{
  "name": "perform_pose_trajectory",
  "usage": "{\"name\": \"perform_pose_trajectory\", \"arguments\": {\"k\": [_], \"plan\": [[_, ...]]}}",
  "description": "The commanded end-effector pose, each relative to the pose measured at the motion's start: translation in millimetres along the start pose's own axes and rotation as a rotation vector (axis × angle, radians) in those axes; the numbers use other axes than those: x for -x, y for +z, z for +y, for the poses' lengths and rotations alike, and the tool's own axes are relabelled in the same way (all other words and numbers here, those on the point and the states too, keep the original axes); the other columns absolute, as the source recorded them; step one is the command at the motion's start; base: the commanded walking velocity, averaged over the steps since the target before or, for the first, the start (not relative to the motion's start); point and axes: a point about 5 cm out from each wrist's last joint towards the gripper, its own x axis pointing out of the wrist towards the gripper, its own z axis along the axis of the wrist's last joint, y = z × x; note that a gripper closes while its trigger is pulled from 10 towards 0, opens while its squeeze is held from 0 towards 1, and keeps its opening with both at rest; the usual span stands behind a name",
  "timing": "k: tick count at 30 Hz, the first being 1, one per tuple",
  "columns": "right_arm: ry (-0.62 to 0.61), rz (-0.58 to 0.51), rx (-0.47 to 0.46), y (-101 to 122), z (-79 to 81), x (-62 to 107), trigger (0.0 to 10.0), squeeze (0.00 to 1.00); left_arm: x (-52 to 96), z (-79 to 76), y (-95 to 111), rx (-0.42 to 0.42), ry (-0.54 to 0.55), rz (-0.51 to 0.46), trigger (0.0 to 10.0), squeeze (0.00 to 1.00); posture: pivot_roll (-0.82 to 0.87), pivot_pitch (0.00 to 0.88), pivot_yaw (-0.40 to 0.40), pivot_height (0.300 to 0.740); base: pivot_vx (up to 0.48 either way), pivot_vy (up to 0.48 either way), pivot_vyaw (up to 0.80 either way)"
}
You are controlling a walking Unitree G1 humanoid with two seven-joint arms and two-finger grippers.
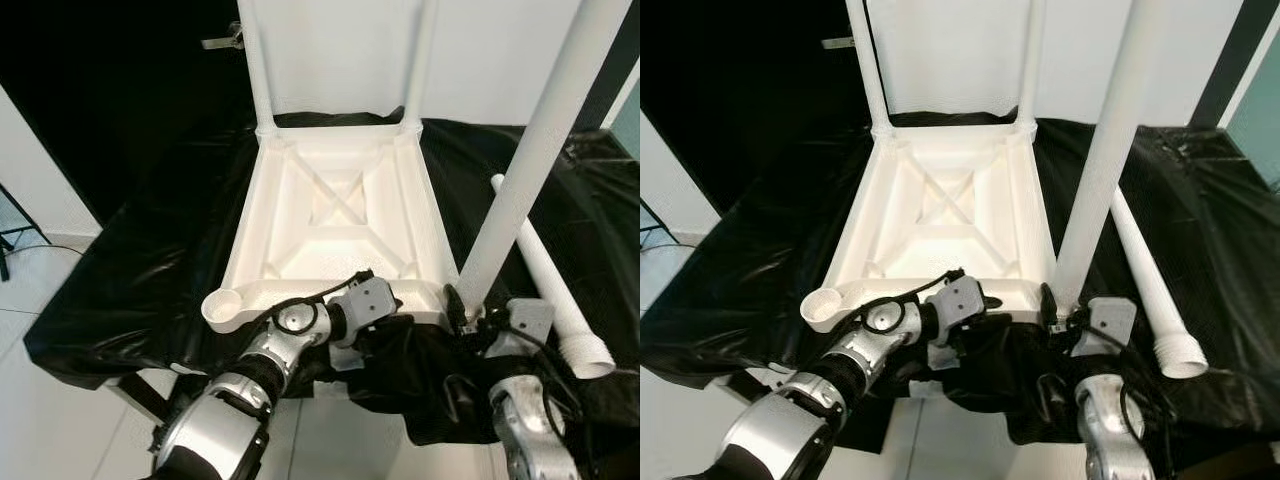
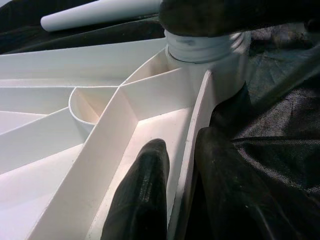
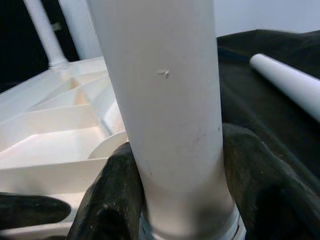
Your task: Building children table
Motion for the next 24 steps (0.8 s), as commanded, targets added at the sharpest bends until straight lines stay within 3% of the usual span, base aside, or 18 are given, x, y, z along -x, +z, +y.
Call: {"name": "perform_pose_trajectory", "arguments": {"k": [1, 5, 11, 12, 13, 14, 15, 20, 21, 23, 24], "plan": [[-0.056, -0.010, 0.040, 2.2, -3.0, -1.3, 0.0, 0.00, 3.2, -19.5, -30.6, 0.078, -0.019, 0.143, 10.0, 0.00, -0.16, 0.000, 0.043, 0.740, 0.000, 0.000, 0.00], [-0.072, -0.016, 0.058, 3.0, -7.7, -4.1, 0.0, 0.00, 3.1, -20.7, -31.2, 0.074, -0.028, 0.146, 10.0, 0.00, -0.16, 0.000, 0.045, 0.740, 0.000, 0.000, 0.00], [-0.015, -0.030, 0.057, 2.3, 3.5, -9.7, 0.0, 0.00, 2.3, -18.6, -29.4, 0.074, -0.021, 0.143, 10.0, 0.00, -0.16, 0.000, 0.049, 0.740, 0.000, 0.000, 0.00], [0.006, -0.022, 0.060, 0.9, 7.5, -11.4, 4.9, 0.00, 2.3, -17.8, -28.8, 0.074, -0.019, 0.142, 10.0, 0.00, -0.15, 0.000, 0.047, 0.740, 0.000, 0.000, 0.00], [0.051, -0.018, 0.044, -0.2, 10.8, -13.0, 10.0, 0.74, 2.8, -16.7, -28.7, 0.073, -0.016, 0.142, 10.0, 0.00, -0.15, 0.000, 0.045, 0.740, 0.000, 0.000, 0.00], [0.083, -0.016, 0.033, -0.9, 12.8, -13.8, 10.0, 0.74, 3.3, -15.9, -28.7, 0.073, -0.013, 0.142, 10.0, 0.00, -0.15, 0.000, 0.045, 0.740, 0.000, 0.000, 0.00], [0.116, -0.023, 0.033, 0.3, 13.4, -14.4, 10.0, 1.00, 4.2, -15.3, -29.3, 0.073, -0.010, 0.143, 10.0, 0.00, -0.15, 0.000, 0.045, 0.740, 0.000, 0.000, 0.00], [0.253, -0.031, 0.073, 7.2, 5.1, -23.9, 10.0, 1.00, 6.9, -15.0, -31.8, 0.076, -0.006, 0.148, 10.0, 0.00, -0.15, 0.000, 0.045, 0.740, 0.000, 0.000, 0.00], [0.324, -0.031, 0.093, 11.4, 1.4, -28.1, 10.0, 0.00, 7.0, -15.7, -32.3, 0.077, -0.007, 0.148, 10.0, 0.00, -0.15, 0.000, 0.045, 0.740, 0.000, 0.000, 0.00], [0.447, -0.017, 0.122, 15.9, -1.0, -32.5, 10.0, 0.00, 6.7, -16.3, -32.4, 0.077, -0.008, 0.148, 10.0, 0.00, -0.16, 0.000, 0.048, 0.740, 0.000, 0.000, 0.00], [0.447, -0.017, 0.122, 15.9, -1.0, -32.5, 10.0, 0.00, 6.7, -16.3, -32.4, 0.077, -0.008, 0.148, 10.0, 0.00, -0.16, 0.000, 0.048, 0.740, 0.000, 0.000, 0.00]]}}
